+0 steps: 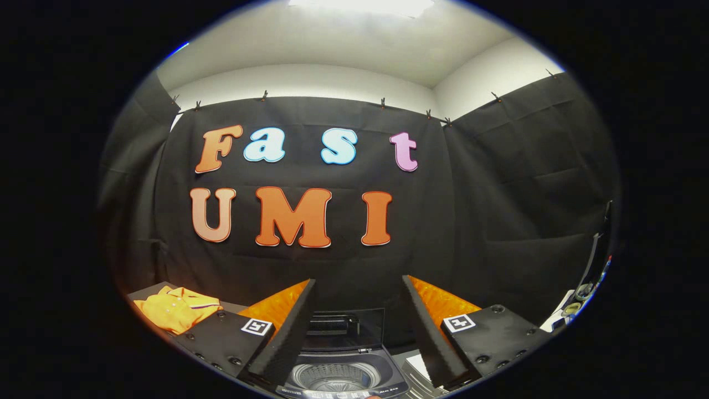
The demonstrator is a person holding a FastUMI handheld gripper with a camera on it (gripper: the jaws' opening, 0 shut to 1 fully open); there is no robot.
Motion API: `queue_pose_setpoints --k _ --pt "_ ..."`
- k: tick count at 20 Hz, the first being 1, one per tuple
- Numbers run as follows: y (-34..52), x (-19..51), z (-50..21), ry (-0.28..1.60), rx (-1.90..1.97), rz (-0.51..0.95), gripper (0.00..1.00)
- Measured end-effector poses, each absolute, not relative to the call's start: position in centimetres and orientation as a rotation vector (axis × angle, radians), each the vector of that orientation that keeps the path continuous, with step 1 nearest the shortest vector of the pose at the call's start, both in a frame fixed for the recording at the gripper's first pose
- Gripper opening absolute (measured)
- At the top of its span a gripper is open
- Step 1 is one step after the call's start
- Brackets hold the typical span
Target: Put the clothes into the washing machine and then close the washing machine lid.
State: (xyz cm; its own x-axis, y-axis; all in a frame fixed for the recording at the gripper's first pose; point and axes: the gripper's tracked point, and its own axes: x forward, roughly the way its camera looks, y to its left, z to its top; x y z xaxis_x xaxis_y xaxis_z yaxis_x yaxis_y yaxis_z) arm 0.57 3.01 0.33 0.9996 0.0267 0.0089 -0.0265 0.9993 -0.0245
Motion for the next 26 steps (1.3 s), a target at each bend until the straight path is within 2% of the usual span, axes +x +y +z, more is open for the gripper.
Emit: queue_pose_setpoints --k 13,20,26 --pt "8.3 1.4 -0.9 0.023 -0.053 0.058 0.96" --pt "17.7 1.9 0.2 0.002 -0.024 0.166 0.96" --pt "29.6 1.8 0.2 -0.002 -0.005 0.317 0.96"
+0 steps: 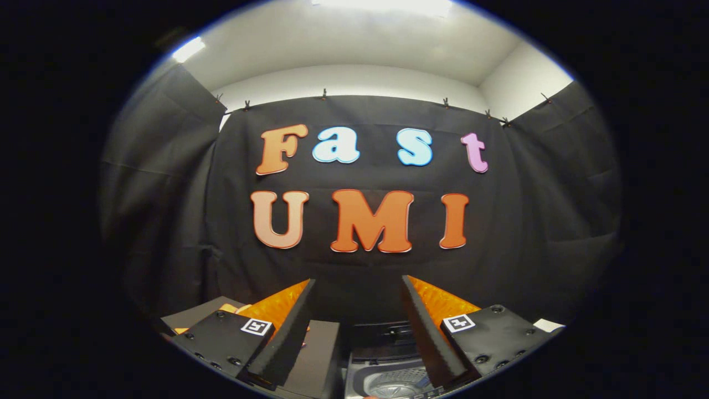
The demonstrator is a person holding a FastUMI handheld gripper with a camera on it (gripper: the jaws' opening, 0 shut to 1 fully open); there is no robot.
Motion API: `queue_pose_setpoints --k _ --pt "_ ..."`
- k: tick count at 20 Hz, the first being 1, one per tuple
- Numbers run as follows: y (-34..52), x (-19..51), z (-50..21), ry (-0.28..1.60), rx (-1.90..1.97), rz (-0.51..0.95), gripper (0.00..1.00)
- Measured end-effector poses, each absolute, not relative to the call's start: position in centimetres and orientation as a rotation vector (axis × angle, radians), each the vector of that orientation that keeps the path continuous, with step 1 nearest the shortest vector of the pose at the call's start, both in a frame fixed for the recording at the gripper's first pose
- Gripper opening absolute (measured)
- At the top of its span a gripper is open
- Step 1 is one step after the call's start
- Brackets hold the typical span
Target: Put the clothes into the washing machine and then close the washing machine lid.
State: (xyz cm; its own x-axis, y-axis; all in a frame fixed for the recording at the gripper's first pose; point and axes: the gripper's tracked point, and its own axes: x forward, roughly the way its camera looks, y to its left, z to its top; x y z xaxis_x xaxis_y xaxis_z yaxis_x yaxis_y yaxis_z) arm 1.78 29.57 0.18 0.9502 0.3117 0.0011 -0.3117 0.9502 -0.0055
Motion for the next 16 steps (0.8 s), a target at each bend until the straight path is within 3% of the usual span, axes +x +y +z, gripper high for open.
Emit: queue_pose_setpoints --k 7,16 --pt "43.1 -1.4 -2.9 0.066 0.054 0.494 0.97" --pt "51.0 -0.2 -13.1 0.302 -0.012 0.492 0.97"
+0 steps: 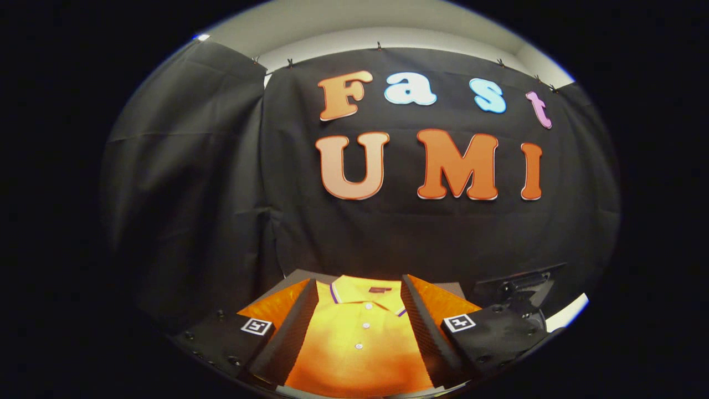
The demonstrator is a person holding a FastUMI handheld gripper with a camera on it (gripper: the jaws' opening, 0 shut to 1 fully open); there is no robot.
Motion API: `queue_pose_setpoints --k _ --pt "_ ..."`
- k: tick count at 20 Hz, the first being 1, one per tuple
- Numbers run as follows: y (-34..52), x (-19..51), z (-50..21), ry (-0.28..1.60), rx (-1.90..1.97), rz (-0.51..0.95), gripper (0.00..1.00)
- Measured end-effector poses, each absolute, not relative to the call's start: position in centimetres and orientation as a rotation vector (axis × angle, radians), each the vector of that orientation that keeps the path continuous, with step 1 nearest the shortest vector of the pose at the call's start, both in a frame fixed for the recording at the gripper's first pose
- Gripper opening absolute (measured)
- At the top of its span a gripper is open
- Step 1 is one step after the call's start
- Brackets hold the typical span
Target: Put the clothes into the washing machine and then close the washing machine lid.
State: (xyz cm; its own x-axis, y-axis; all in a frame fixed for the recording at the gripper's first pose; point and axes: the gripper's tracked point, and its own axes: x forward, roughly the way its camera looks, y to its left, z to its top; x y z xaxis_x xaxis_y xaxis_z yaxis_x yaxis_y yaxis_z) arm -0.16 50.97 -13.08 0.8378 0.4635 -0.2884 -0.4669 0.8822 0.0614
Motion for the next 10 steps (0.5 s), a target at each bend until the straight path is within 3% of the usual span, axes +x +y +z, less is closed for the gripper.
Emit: queue_pose_setpoints --k 10 --pt "51.6 0.7 -21.3 0.559 -0.007 0.404 0.97"
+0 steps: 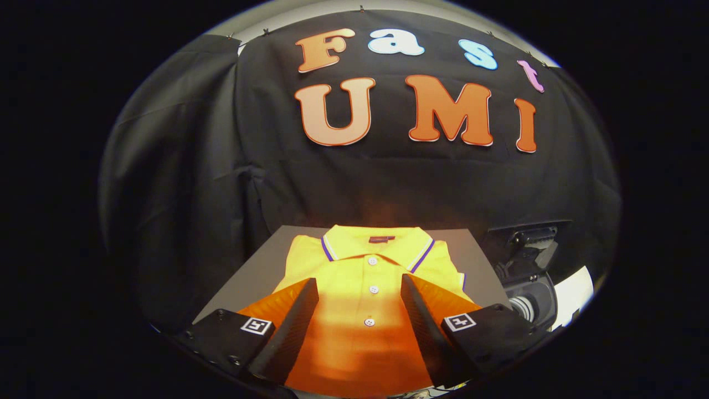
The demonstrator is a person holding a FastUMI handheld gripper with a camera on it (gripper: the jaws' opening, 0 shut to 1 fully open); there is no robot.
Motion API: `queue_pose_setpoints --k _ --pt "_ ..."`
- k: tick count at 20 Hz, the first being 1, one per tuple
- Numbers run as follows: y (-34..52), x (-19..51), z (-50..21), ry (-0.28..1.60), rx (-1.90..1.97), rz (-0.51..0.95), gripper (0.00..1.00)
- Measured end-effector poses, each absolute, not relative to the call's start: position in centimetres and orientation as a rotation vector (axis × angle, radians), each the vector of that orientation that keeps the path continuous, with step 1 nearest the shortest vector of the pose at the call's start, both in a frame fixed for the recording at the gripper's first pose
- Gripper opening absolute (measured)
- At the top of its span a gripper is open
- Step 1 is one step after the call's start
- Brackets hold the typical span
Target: Put the clothes into the washing machine and then close the washing machine lid.
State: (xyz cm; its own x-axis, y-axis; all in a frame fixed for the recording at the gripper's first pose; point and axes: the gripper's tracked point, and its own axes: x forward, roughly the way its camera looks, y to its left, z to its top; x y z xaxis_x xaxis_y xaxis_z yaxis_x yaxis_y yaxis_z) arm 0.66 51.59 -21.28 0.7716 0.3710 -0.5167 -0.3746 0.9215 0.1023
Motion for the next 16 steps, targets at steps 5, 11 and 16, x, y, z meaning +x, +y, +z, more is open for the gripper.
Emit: queue_pose_setpoints --k 5,11,16 --pt "52.3 0.5 -24.1 0.654 0.021 0.415 0.98" --pt "51.9 0.2 -24.3 0.668 0.037 0.48 0.95" --pt "53.9 -0.3 -24.2 0.662 0.128 0.642 0.4"
